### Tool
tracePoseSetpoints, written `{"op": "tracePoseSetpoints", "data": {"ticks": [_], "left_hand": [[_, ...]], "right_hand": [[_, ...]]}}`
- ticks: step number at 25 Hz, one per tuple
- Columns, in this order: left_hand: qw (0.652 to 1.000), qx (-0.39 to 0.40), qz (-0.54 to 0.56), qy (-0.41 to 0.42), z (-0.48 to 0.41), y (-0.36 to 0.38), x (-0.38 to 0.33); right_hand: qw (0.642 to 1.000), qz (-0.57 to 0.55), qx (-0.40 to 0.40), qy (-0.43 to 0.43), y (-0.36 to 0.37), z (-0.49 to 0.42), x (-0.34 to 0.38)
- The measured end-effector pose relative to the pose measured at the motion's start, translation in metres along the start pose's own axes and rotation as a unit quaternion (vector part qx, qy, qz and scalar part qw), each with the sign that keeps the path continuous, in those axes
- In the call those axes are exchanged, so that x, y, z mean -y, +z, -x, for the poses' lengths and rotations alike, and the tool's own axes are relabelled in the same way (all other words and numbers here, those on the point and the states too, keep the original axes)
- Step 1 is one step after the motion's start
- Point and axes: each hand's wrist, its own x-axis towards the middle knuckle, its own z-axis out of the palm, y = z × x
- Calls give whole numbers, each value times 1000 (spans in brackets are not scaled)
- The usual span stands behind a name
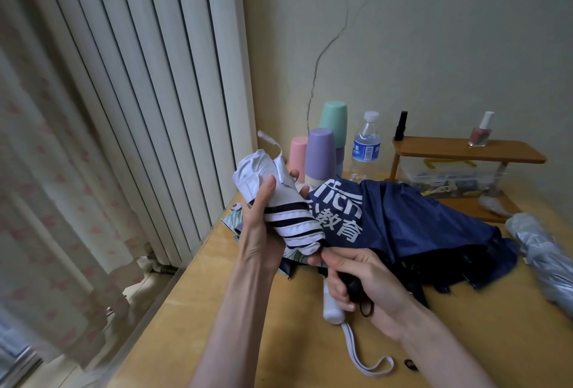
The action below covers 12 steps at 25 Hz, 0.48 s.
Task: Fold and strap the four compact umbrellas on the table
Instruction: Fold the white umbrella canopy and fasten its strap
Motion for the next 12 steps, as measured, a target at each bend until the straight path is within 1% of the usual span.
{"op": "tracePoseSetpoints", "data": {"ticks": [2,4,5,6,8,10,12], "left_hand": [[999,-38,-12,-1,-3,-2,-2],[996,-76,-42,29,-5,-4,-5],[994,-78,-56,53,-5,-3,-8],[992,-72,-71,75,-4,-1,-11],[988,-48,-104,106,-1,5,-19],[982,-13,-145,124,3,8,-22],[972,26,-199,124,5,12,-22]], "right_hand": [[1000,16,0,-4,3,0,-2],[996,85,-17,-31,6,1,1],[990,127,-29,-52,6,1,5],[982,167,-47,-81,8,1,10],[954,216,-124,-167,13,1,25],[928,206,-201,-239,20,-2,45],[930,168,-219,-242,27,-9,67]]}}
